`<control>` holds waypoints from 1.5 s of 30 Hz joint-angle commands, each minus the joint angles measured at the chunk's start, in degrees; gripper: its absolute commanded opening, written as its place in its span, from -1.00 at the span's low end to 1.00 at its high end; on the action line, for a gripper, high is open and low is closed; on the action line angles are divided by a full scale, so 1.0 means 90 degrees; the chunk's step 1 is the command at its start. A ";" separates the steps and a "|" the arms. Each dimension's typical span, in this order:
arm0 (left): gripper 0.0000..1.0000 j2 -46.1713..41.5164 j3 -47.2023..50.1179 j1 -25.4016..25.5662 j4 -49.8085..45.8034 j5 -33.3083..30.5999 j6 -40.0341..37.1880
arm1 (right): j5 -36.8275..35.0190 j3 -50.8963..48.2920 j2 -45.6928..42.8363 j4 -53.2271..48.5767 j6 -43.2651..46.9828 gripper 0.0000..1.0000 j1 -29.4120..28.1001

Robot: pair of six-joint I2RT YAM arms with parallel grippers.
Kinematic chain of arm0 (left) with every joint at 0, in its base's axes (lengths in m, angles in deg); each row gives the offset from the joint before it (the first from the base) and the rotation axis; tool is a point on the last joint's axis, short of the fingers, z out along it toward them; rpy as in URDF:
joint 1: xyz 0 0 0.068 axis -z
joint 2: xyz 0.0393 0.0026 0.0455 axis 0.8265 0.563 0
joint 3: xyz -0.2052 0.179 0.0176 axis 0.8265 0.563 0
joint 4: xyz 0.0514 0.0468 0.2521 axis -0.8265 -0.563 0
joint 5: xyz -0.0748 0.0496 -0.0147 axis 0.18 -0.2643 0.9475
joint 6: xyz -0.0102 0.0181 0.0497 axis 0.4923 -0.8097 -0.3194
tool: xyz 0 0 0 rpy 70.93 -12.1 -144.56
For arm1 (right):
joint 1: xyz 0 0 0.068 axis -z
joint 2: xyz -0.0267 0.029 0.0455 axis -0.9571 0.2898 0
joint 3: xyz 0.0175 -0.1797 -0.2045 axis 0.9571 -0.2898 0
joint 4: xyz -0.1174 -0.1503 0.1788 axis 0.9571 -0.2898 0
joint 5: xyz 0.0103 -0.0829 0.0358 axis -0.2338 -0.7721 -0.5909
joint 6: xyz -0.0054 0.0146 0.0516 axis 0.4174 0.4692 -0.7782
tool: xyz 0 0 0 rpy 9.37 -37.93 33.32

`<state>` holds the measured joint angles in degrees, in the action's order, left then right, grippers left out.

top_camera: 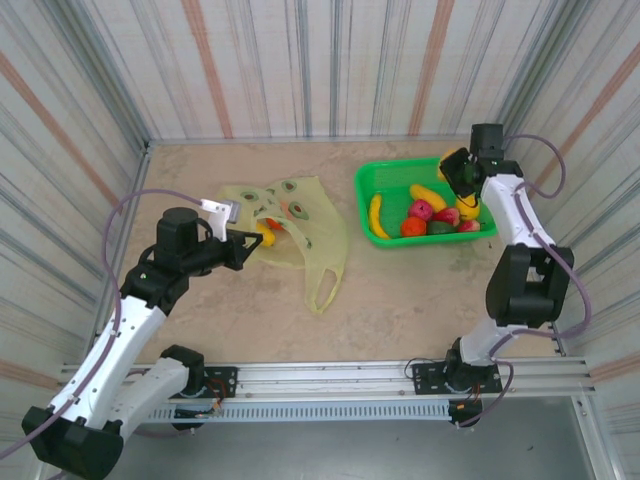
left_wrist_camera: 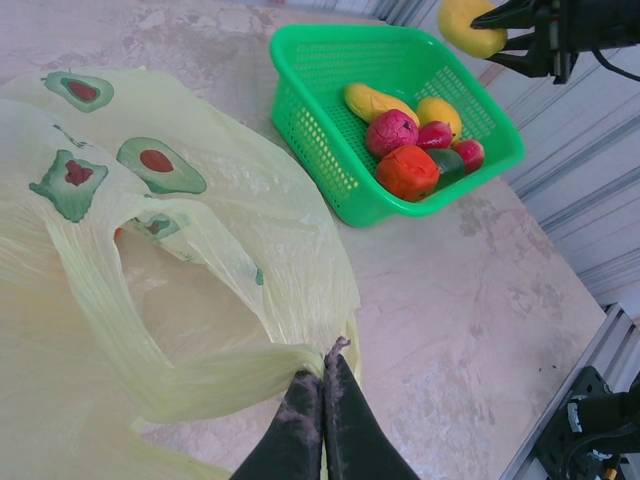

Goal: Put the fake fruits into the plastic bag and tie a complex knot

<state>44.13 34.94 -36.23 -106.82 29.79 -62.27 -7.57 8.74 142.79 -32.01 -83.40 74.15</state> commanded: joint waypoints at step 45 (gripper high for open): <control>-1.00 -0.0076 0.0054 -0.0044 -0.0006 -0.0082 -0.0010 | 0.0368 0.1397 0.3040 0.1809 0.1268 -0.20 -0.5414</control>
<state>44.13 34.96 -36.30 -106.80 28.56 -62.29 0.88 17.33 166.25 -16.16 -65.41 26.24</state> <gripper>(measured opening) 0.058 0.398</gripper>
